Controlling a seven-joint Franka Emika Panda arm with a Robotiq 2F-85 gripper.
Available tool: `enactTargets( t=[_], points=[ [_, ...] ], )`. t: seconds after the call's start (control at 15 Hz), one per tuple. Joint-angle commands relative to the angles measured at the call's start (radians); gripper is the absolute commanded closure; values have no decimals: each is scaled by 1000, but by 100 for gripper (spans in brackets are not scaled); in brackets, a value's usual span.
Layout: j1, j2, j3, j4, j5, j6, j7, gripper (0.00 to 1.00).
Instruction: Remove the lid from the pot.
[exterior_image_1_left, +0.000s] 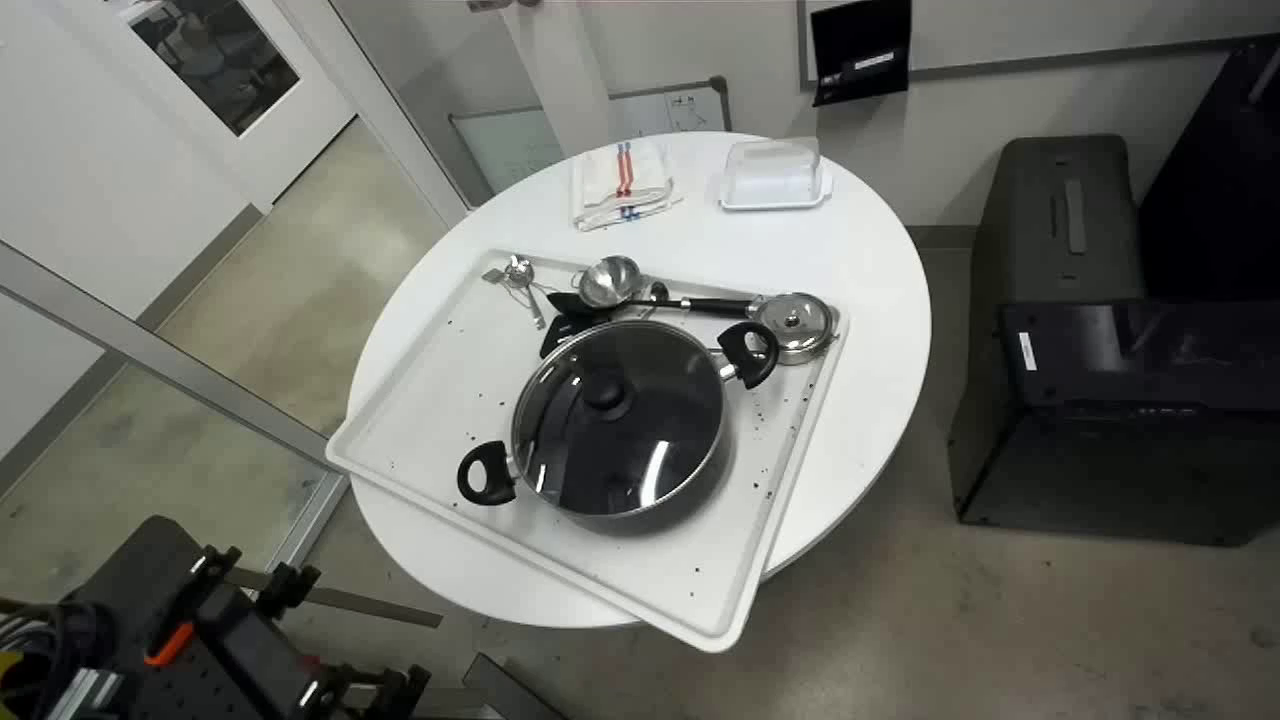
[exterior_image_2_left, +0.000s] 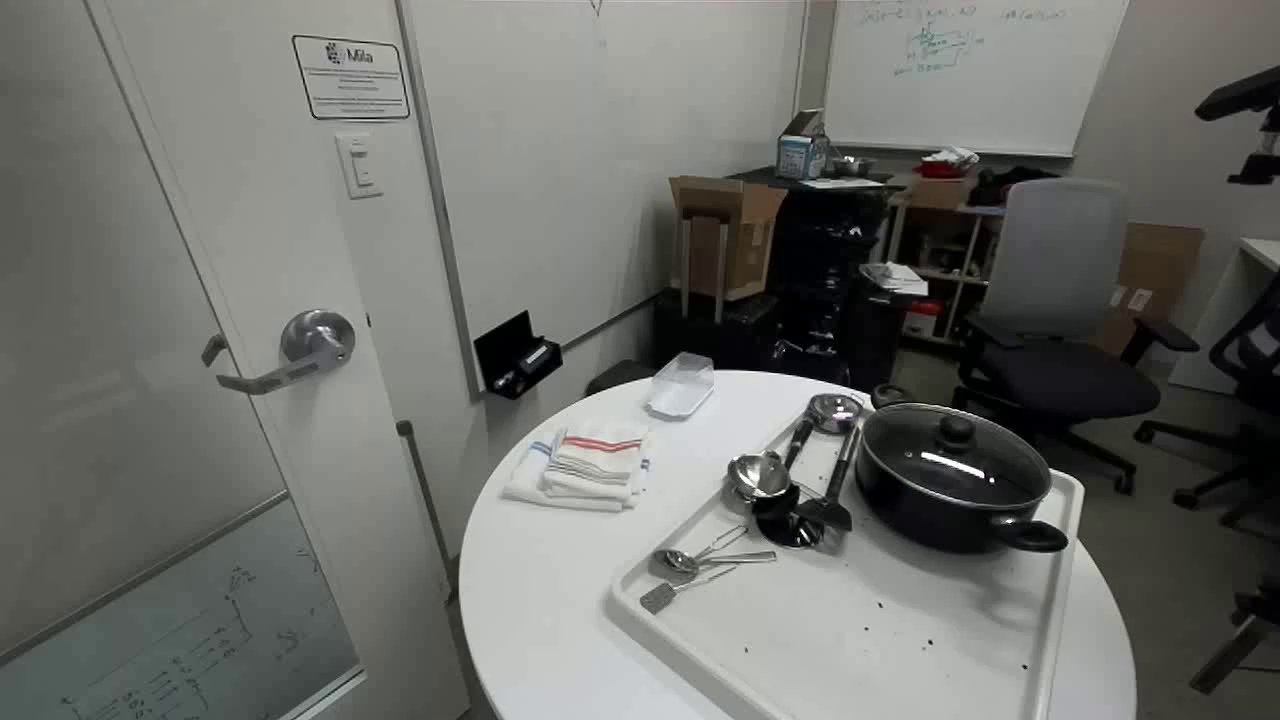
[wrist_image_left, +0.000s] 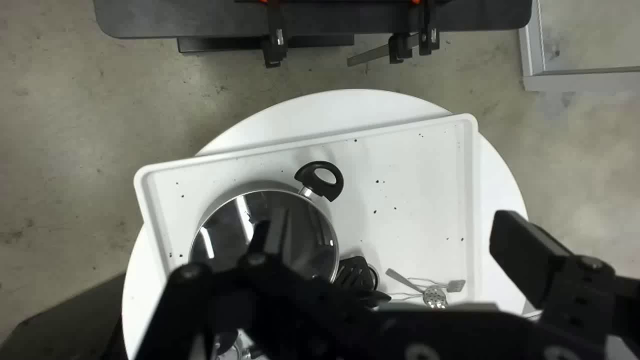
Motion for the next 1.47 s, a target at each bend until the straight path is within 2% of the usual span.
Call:
enactTargets(
  t=[0.0, 0.4, 0.8, 1.4],
  points=[
    [-27, 6, 22, 2, 12, -1, -12, 0],
    [-27, 6, 22, 2, 12, -1, -12, 0],
    [-19, 97, 60, 32, 12, 32, 30, 0],
    [-17, 334, 138, 64, 13, 305, 194, 0]
  ],
)
